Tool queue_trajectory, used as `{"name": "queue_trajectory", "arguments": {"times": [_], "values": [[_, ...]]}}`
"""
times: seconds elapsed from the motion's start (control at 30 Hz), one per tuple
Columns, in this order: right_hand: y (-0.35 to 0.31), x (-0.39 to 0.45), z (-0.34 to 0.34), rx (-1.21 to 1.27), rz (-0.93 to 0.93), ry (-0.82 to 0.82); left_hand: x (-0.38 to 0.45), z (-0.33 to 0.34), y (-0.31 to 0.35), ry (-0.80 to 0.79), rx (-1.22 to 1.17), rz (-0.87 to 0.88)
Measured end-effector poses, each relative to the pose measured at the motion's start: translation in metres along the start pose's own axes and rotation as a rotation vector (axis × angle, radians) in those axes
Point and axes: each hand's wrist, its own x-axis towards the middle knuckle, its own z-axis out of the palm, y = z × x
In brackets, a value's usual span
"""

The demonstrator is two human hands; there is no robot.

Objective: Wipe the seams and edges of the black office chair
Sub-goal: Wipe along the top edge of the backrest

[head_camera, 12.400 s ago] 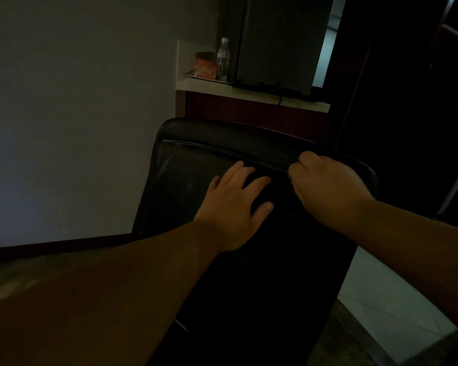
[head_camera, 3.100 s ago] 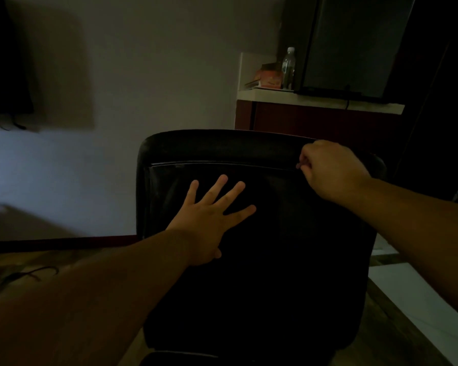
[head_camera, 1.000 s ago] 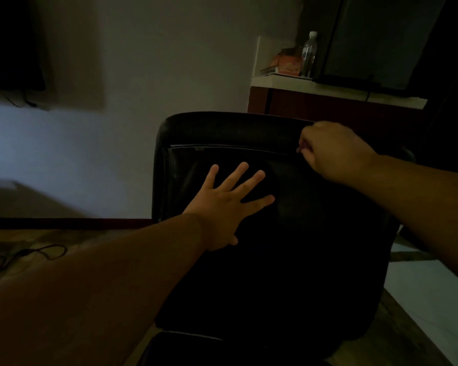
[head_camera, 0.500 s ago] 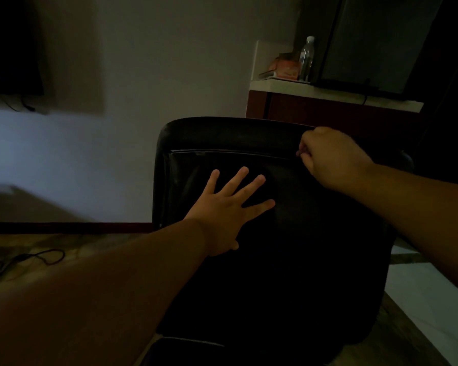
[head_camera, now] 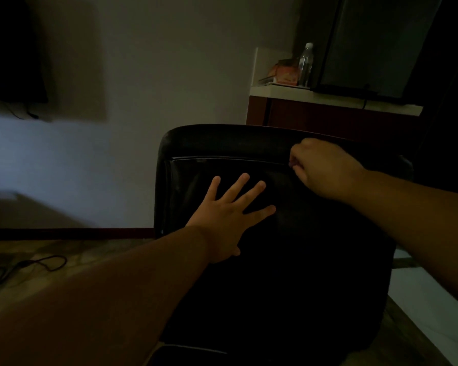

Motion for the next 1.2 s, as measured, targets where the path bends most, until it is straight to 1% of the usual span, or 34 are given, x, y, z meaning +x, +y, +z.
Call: {"name": "queue_trajectory", "arguments": {"times": [0.1,0.13,0.2,0.23,0.3,0.33,0.43,0.53,0.63,0.73,0.8,0.87,0.97,1.07,1.17,1.2], "values": [[0.003,0.002,-0.006,0.054,0.038,0.093,0.000,0.001,-0.001,0.014,-0.008,0.007],[0.004,0.002,-0.008,0.064,0.040,0.084,0.000,0.001,-0.001,0.014,-0.011,0.006],[0.002,0.003,-0.008,0.031,-0.011,-0.009,0.000,0.002,-0.001,0.014,-0.007,0.000],[-0.001,0.003,-0.006,0.030,-0.026,-0.017,-0.001,0.002,-0.001,0.016,-0.004,-0.001],[-0.002,0.004,-0.004,0.051,0.005,0.064,0.000,0.002,0.000,0.022,-0.011,0.004],[-0.002,0.003,-0.004,0.064,0.021,0.078,0.000,0.002,0.000,0.022,-0.014,0.008],[-0.002,0.005,-0.002,0.033,-0.044,0.012,0.000,0.002,0.000,0.021,0.005,-0.003],[-0.001,0.005,-0.003,0.061,-0.016,0.083,-0.001,0.000,0.000,0.013,0.011,0.005],[0.000,0.004,-0.002,0.032,-0.041,-0.009,-0.001,-0.003,-0.001,-0.010,0.002,0.013],[-0.002,0.000,-0.002,0.057,-0.016,0.051,-0.004,-0.008,-0.002,0.001,-0.029,0.037],[-0.003,-0.002,-0.001,0.061,-0.031,0.038,-0.008,-0.012,-0.004,0.019,-0.050,0.045],[-0.005,-0.002,0.000,0.057,-0.039,0.039,-0.013,-0.013,-0.006,0.055,-0.072,0.018],[-0.007,-0.002,0.001,0.082,-0.002,0.098,-0.023,-0.009,-0.012,0.096,-0.113,-0.055],[-0.011,-0.001,0.000,0.109,0.007,0.066,-0.030,-0.005,-0.019,0.067,-0.138,-0.066],[-0.014,0.003,-0.002,0.141,0.067,0.103,-0.028,-0.005,-0.019,0.023,-0.138,-0.058],[-0.015,0.004,-0.002,0.139,0.068,0.074,-0.026,-0.006,-0.019,0.007,-0.137,-0.055]]}}
